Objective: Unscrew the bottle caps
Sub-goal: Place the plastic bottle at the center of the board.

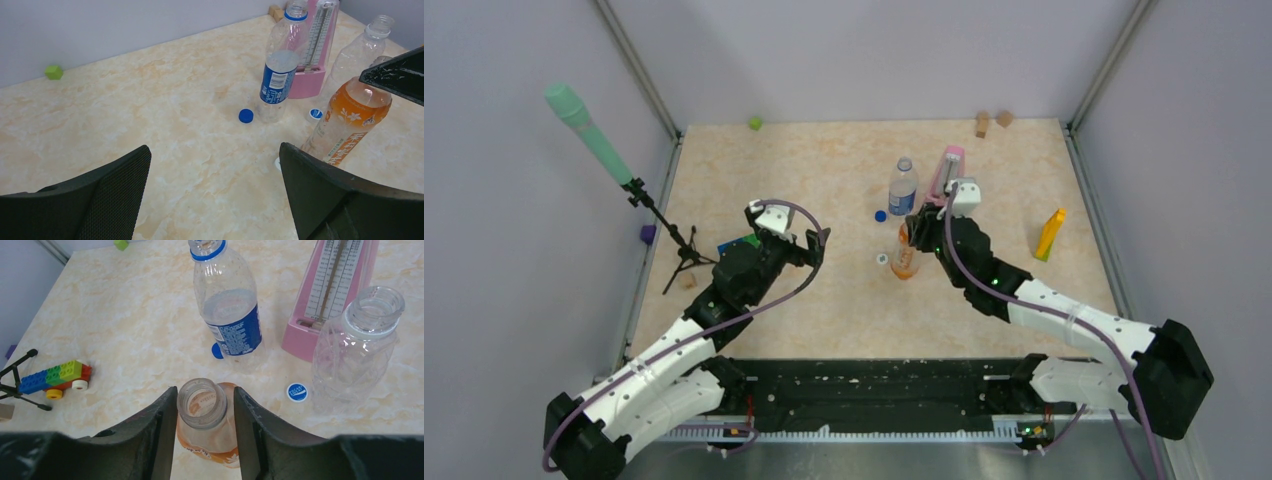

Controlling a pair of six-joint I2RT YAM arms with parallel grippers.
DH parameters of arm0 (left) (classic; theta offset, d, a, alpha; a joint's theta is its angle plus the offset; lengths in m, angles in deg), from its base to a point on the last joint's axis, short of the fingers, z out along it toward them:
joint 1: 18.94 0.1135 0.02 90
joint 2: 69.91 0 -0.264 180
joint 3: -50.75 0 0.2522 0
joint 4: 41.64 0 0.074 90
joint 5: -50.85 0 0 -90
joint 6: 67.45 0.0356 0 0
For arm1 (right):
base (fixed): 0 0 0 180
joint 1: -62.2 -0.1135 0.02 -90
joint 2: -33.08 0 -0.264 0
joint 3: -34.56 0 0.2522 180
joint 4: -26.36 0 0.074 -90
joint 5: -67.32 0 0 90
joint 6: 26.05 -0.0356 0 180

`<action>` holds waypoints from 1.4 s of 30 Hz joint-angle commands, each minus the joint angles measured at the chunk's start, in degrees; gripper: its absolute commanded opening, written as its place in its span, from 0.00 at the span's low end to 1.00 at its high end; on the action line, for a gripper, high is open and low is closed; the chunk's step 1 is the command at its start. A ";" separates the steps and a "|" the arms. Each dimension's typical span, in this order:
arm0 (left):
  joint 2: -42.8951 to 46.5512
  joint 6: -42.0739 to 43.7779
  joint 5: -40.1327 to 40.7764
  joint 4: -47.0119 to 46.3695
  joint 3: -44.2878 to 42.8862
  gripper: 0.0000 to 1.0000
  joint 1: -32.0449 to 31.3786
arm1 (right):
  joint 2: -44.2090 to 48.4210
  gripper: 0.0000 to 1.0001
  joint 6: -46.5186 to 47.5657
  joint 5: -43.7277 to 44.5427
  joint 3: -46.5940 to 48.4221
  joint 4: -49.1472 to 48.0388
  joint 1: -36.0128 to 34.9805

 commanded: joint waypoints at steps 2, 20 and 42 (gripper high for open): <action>-0.07 0.60 -0.15 -1.01 -0.16 0.99 0.01 | 0.20 0.46 1.24 -1.13 1.11 2.25 -0.53; 0.42 0.82 -0.39 0.01 -0.24 0.99 0.01 | 1.57 0.57 2.64 -5.22 4.58 5.30 -0.53; -0.72 0.90 -0.70 0.31 -0.40 0.99 0.03 | -1.14 0.21 10.14 -5.99 7.46 7.13 -0.59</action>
